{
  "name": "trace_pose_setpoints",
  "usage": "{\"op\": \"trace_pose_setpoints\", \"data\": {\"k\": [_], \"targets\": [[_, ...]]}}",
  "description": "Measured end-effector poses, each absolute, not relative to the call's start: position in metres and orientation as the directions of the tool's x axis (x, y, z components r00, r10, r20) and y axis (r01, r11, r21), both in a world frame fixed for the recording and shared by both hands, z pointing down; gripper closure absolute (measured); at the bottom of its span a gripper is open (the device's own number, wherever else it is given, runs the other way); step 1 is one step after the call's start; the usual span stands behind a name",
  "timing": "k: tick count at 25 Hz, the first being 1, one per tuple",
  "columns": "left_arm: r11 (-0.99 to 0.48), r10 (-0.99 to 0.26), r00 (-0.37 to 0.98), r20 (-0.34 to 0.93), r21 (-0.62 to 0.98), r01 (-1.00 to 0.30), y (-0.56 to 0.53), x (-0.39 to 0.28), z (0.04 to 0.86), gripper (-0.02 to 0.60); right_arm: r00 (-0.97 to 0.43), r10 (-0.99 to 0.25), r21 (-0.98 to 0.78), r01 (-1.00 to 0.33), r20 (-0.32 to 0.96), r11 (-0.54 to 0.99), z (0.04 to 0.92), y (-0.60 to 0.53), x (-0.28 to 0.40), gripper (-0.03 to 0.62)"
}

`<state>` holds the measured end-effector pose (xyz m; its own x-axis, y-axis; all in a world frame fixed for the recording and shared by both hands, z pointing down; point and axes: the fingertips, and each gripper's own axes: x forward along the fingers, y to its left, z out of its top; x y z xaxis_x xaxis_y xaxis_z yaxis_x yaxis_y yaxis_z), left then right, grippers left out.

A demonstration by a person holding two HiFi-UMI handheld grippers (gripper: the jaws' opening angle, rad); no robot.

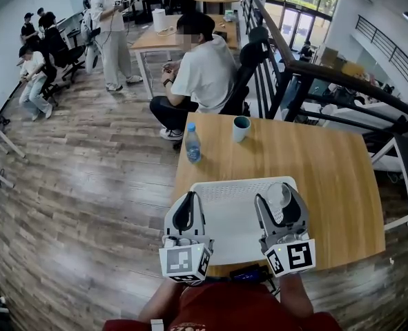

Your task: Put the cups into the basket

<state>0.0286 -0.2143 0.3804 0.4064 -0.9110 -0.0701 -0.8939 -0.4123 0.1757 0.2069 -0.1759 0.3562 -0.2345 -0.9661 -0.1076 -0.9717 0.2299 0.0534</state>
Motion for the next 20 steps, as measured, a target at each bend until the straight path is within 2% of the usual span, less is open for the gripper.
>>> {"op": "trace_pose_setpoints", "data": {"k": [6, 20], "targets": [[-0.391, -0.921, 0.379, -0.094, 0.196, -0.900, -0.221, 0.035, 0.377, 0.558, -0.271, -0.959, 0.070, -0.961, -0.081, 0.266, 0.366, -0.187, 0.210, 0.309], [-0.368, -0.929, 0.367, -0.041, 0.173, -0.914, -0.221, 0.052, 0.393, 0.558, -0.359, -0.933, 0.077, -0.930, 0.009, 0.358, 0.396, -0.205, 0.203, 0.309]]}}
